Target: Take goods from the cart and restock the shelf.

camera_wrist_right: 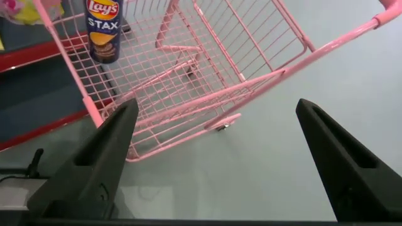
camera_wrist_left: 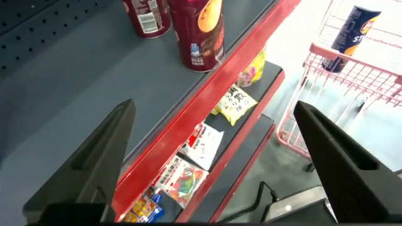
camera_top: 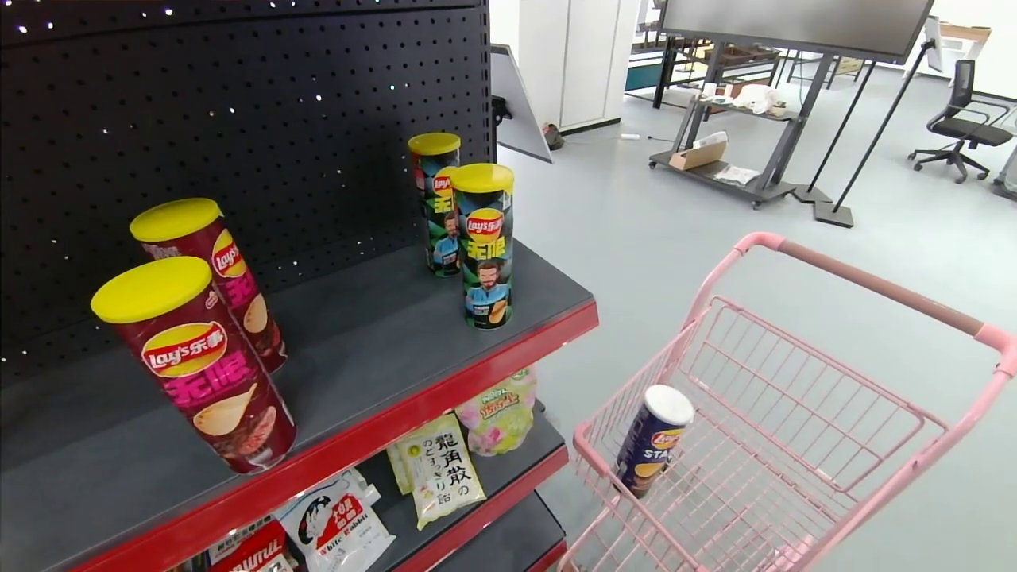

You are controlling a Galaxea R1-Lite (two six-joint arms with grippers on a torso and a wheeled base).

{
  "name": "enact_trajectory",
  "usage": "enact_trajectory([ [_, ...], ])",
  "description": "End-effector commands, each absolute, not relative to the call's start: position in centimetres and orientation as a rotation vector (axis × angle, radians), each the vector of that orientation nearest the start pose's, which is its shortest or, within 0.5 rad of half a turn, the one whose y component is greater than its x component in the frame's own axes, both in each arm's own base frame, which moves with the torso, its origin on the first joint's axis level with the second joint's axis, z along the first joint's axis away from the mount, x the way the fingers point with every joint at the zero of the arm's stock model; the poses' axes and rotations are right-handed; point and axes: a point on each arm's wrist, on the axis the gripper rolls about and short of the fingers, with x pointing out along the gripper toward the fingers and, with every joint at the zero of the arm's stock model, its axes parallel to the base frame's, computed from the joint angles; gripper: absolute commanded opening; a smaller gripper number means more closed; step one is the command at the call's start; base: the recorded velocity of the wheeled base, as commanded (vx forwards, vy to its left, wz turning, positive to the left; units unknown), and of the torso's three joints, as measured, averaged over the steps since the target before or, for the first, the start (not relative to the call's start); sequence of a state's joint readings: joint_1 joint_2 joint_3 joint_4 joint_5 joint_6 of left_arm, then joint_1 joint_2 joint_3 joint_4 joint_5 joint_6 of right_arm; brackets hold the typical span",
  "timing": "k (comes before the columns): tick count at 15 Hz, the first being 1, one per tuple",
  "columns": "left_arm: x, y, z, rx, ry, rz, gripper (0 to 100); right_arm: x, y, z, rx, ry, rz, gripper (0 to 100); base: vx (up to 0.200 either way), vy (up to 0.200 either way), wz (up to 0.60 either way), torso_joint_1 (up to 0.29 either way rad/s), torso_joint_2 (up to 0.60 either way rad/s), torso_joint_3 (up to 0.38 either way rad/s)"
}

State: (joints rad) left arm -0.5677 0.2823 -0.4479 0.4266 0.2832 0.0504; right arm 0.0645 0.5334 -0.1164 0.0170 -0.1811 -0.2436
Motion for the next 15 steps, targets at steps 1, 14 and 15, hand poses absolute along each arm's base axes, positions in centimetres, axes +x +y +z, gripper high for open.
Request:
enact_trajectory([
  [1, -2.4, 2.3, 16.0, 0.150, 0.214, -0.288, 100, 2.2, -0.3, 10.5, -0.292, 0.430, -0.063, 100, 0.000, 0.000, 0.00, -0.144, 0.35, 0.207],
  [14, 0.2, 1.1, 17.0, 0.183, 0.136, 0.052, 100, 14.7, 2.6, 12.1, 0.028, 0.383, 0.078, 100, 0.000, 0.000, 0.00, -0.064, 0.16, 0.095],
  [15, 0.9, 0.8, 17.7, 0.159, 0.141, 0.090, 100, 16.3, 3.0, 10.5, 0.020, 0.443, 0.082, 100, 0.000, 0.000, 0.00, 0.000, 0.00, 0.000],
])
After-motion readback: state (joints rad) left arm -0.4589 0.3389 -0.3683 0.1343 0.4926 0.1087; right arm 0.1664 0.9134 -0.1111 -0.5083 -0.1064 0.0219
